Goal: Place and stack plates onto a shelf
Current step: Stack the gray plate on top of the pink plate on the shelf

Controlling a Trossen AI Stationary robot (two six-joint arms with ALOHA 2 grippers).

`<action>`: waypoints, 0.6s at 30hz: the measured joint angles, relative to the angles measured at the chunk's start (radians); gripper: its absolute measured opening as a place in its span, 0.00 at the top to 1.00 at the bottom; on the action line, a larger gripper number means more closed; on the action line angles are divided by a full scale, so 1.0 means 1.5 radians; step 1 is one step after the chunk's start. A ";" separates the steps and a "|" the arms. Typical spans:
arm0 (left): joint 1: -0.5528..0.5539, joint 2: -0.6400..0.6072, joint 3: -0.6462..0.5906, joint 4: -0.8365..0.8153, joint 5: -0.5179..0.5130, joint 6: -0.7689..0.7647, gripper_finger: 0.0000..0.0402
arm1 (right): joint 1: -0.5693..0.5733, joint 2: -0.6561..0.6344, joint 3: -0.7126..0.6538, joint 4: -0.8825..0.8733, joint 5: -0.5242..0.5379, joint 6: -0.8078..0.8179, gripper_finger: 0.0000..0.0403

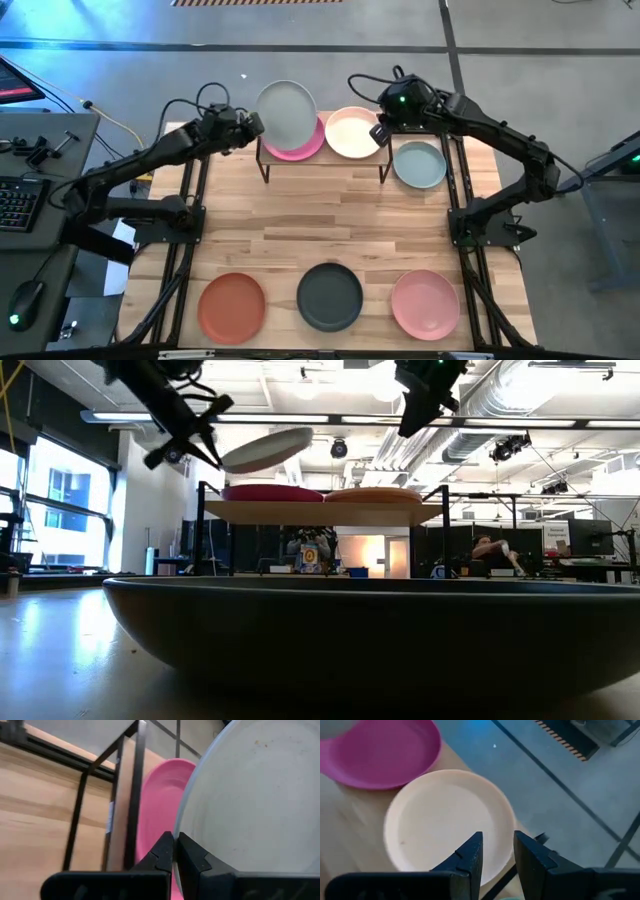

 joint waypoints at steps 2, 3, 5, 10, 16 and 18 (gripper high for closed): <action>-0.005 0.023 0.000 0.033 -0.001 -0.009 1.00 | -0.012 0.000 0.000 0.009 -0.001 -0.020 0.78; -0.007 0.032 0.000 0.052 -0.001 -0.014 1.00 | -0.018 0.000 0.000 0.014 -0.004 -0.029 0.78; -0.012 0.051 0.000 0.083 -0.001 -0.021 1.00 | -0.029 0.000 0.000 0.022 -0.007 -0.048 0.78; -0.016 0.083 0.000 0.106 0.000 -0.034 1.00 | -0.054 0.000 0.000 0.033 -0.033 -0.073 0.78; -0.014 0.089 0.000 0.092 0.012 -0.041 1.00 | -0.073 0.000 0.000 0.033 -0.057 -0.080 0.78; -0.014 0.084 0.000 0.089 0.015 -0.041 1.00 | -0.077 0.000 0.000 0.033 -0.057 -0.080 0.78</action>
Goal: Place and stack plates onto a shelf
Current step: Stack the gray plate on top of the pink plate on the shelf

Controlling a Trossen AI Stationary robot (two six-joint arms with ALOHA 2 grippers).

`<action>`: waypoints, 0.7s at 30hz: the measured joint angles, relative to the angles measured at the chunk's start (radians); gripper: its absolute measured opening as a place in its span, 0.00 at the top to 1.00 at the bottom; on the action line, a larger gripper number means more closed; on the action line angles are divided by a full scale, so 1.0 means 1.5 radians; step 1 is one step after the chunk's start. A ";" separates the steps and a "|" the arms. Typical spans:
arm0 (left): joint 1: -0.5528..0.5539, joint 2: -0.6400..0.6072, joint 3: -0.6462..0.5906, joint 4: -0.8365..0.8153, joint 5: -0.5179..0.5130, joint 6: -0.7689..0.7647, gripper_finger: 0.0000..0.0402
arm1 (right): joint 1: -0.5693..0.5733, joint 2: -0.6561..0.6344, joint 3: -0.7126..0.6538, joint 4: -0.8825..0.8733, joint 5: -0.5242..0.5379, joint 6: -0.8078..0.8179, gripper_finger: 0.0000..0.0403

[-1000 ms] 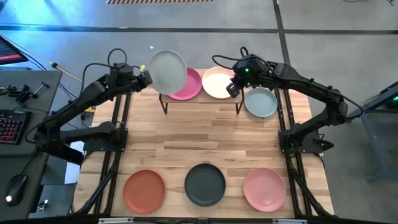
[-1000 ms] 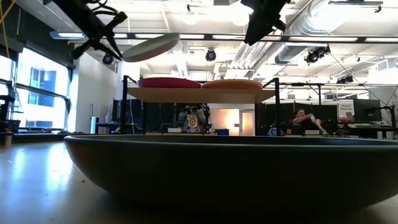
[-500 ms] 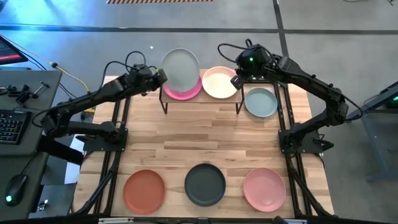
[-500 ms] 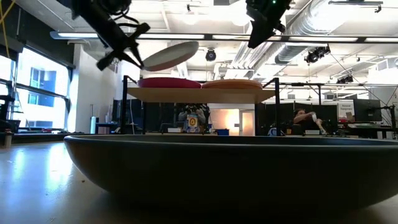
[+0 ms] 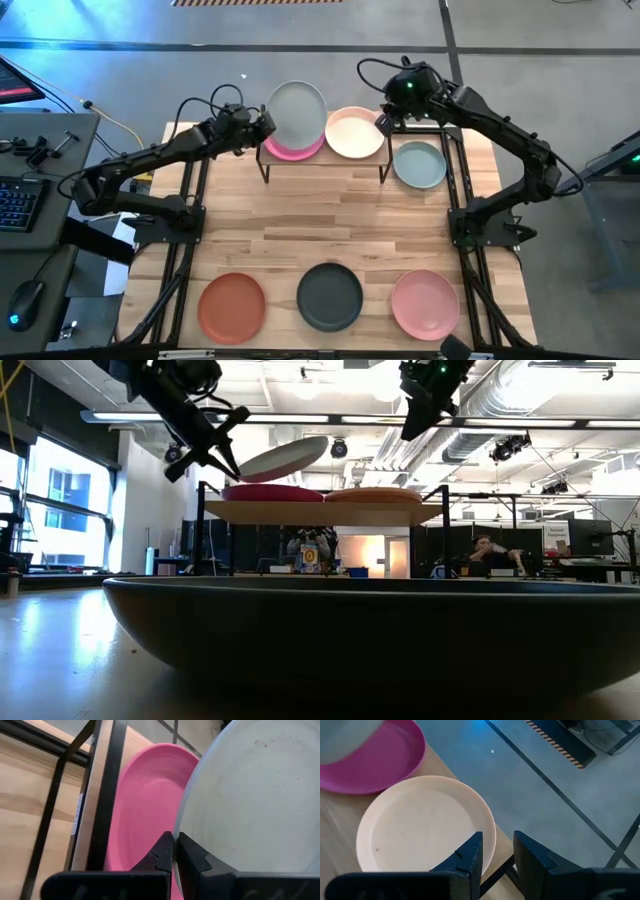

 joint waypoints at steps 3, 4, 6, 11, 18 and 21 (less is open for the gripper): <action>0.000 -0.001 0.000 -0.003 0.011 0.001 1.00 | -0.004 0.000 0.000 0.000 -0.001 0.000 0.78; 0.000 -0.001 0.000 -0.011 0.019 0.002 1.00 | -0.004 0.000 0.000 0.000 -0.001 0.000 0.78; 0.000 -0.001 0.000 -0.028 0.027 0.008 1.00 | -0.004 0.000 0.000 -0.001 -0.002 -0.002 0.78; 0.000 -0.001 0.000 -0.068 0.031 0.003 0.99 | -0.004 0.000 0.000 -0.019 -0.013 -0.005 0.78; 0.004 -0.001 0.000 -0.063 0.026 0.009 0.97 | -0.003 0.000 0.000 -0.030 -0.013 -0.002 0.78; 0.013 -0.001 0.000 -0.062 0.027 0.018 0.96 | -0.003 0.000 0.000 -0.033 -0.013 0.000 0.78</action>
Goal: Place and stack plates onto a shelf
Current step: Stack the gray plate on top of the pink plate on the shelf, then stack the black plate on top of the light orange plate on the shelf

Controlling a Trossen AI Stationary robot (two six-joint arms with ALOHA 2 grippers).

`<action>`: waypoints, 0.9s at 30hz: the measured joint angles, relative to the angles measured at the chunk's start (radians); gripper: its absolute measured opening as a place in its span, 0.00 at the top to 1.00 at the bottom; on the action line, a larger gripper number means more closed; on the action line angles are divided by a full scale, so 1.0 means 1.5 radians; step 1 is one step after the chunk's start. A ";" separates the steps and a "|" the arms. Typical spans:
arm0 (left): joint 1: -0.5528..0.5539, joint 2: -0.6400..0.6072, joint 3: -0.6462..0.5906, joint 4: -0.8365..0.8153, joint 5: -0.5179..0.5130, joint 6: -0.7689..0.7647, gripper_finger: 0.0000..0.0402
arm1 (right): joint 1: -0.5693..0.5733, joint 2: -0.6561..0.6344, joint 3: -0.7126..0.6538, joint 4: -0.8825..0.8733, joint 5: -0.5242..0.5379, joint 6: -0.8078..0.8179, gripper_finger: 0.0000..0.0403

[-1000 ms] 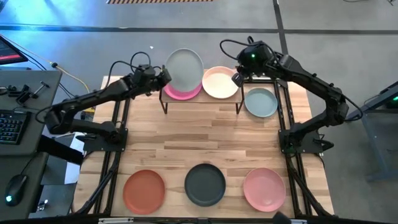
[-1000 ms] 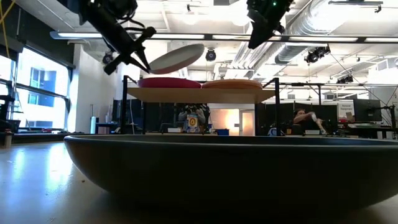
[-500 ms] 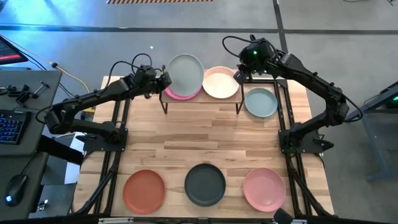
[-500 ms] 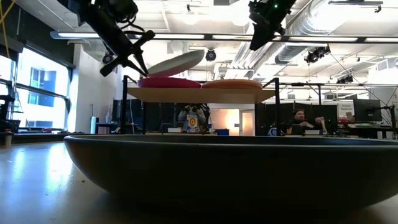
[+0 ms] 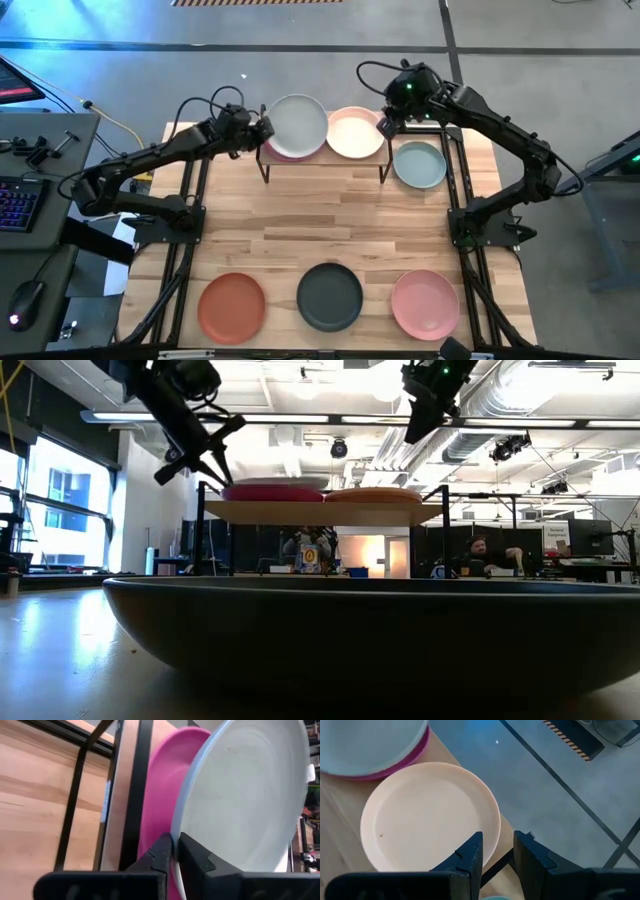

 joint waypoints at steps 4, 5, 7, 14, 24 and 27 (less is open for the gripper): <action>0.010 -0.001 0.000 0.000 0.000 0.006 0.94 | 0.000 0.000 0.000 -0.009 0.000 0.000 0.78; 0.013 -0.003 0.000 0.000 0.000 0.011 0.93 | 0.000 0.000 0.000 -0.010 0.000 0.000 0.78; 0.019 -0.011 0.000 0.000 0.000 0.021 0.92 | 0.000 0.000 0.000 -0.014 0.000 0.002 0.78; 0.033 -0.055 0.000 0.001 0.000 0.037 0.86 | 0.000 0.000 0.000 -0.016 0.000 0.002 0.78; 0.022 -0.070 0.000 0.016 0.048 0.044 0.82 | 0.000 0.000 0.000 -0.012 0.000 0.004 0.78; 0.022 -0.080 0.000 0.016 0.059 0.063 0.82 | 0.000 0.000 0.000 -0.019 -0.017 0.015 0.78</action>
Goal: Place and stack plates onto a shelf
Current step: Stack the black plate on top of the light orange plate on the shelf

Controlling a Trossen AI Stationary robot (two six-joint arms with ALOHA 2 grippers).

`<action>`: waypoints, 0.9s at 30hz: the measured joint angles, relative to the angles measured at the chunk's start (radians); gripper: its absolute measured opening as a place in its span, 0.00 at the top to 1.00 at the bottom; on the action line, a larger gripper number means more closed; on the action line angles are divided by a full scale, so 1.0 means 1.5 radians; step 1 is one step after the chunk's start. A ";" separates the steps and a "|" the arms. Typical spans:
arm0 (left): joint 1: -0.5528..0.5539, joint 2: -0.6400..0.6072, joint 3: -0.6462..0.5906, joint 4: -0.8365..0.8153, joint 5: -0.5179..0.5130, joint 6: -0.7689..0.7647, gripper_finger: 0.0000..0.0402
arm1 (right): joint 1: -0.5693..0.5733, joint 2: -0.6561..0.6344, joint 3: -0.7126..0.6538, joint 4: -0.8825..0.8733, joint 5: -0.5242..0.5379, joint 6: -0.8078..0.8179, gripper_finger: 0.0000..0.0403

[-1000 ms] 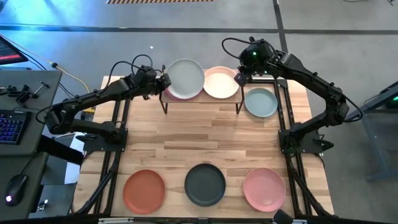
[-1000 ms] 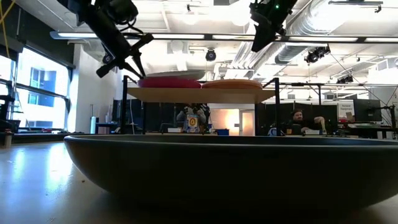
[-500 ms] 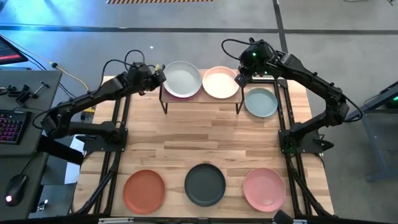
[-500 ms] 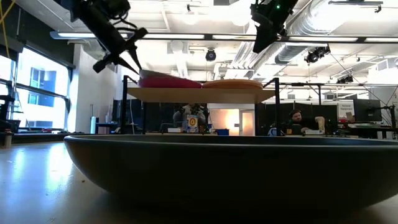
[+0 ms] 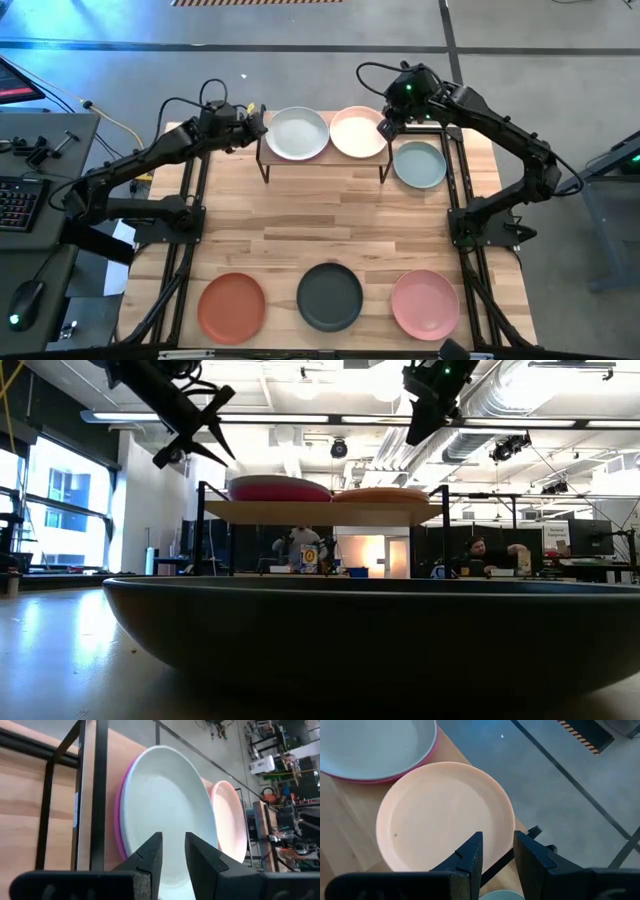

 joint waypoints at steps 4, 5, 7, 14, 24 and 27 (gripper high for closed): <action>0.002 -0.003 0.000 -0.006 -0.008 0.013 0.82 | 0.002 0.000 0.000 -0.001 -0.007 0.003 0.78; 0.003 -0.003 0.000 -0.006 -0.007 0.013 0.82 | 0.002 0.000 0.000 -0.001 -0.007 0.003 0.78; 0.003 -0.007 0.000 -0.006 -0.001 0.017 0.82 | 0.005 0.000 0.000 -0.004 -0.008 0.006 0.78; 0.000 -0.046 0.000 -0.020 0.030 0.049 0.82 | 0.006 0.000 0.000 -0.072 -0.009 0.008 0.78; -0.065 -0.097 0.000 -0.072 0.045 0.109 0.82 | 0.043 0.000 0.000 -0.171 -0.080 0.085 0.78; -0.092 -0.096 0.000 -0.072 0.045 0.119 0.82 | 0.069 0.000 0.000 -0.180 -0.112 0.142 0.78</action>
